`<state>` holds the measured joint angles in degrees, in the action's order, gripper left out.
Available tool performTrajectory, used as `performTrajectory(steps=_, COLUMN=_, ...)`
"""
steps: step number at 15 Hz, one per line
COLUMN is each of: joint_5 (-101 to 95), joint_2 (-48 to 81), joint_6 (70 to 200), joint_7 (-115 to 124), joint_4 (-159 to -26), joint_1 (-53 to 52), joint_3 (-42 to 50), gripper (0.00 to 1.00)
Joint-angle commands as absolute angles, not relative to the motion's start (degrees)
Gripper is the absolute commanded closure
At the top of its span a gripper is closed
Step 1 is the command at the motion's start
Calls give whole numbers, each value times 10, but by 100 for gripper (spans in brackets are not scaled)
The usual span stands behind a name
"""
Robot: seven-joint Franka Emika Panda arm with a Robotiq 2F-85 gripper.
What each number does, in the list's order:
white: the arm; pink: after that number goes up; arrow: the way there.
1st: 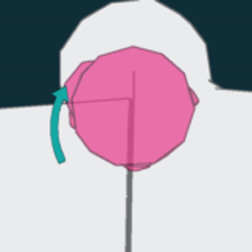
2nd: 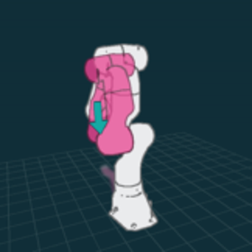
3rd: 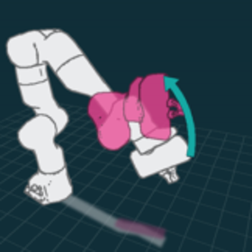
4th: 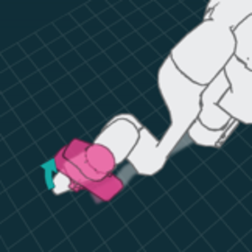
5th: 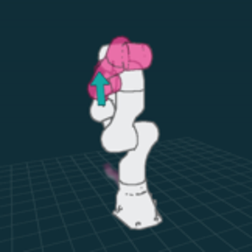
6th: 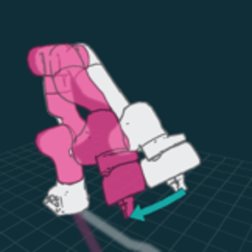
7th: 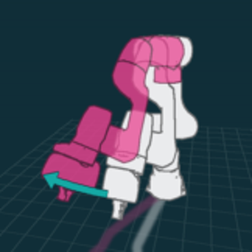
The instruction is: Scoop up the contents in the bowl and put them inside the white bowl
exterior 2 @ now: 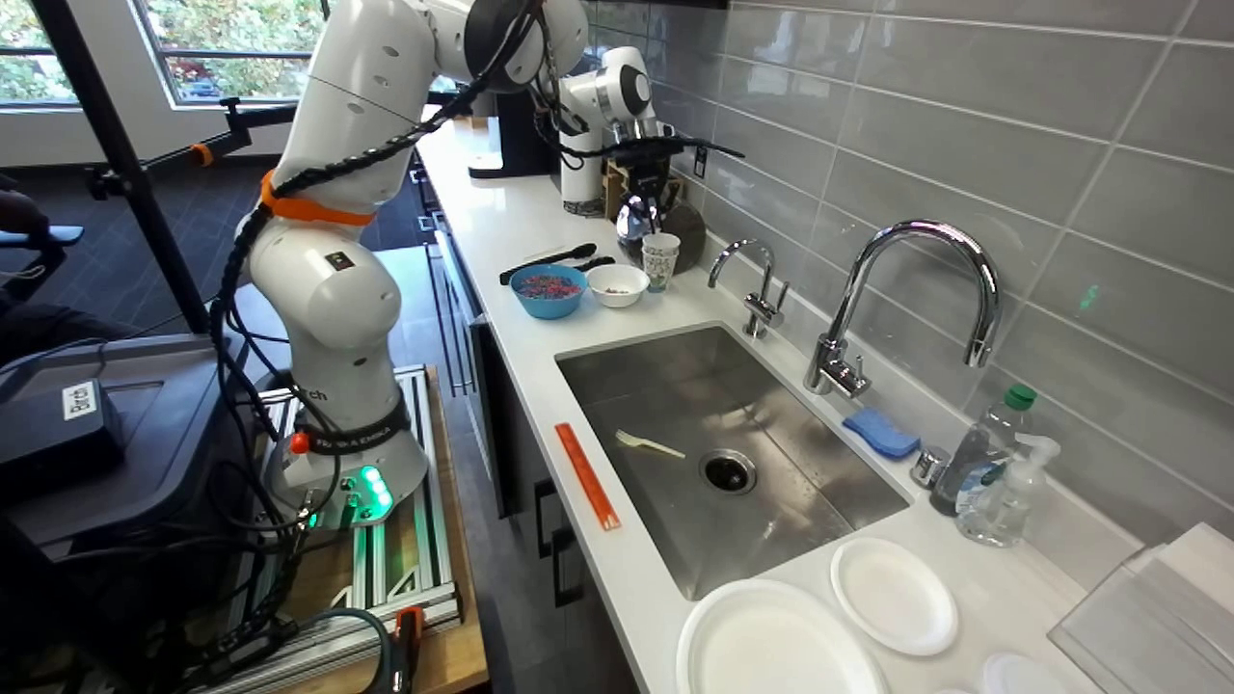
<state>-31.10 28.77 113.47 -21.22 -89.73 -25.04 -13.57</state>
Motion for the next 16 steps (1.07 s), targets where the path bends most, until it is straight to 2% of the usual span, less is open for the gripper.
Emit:
performTrajectory(steps=1, joint_5=-340, joint_2=318, joint_6=1085, joint_7=-206, joint_4=-849, joint_1=-272, joint_3=-126, gripper=97)
performTrajectory(steps=16, joint_5=-392, joint_2=388, joint_6=981, joint_7=-218, joint_4=-735, joint_1=-306, joint_3=-121, gripper=97)
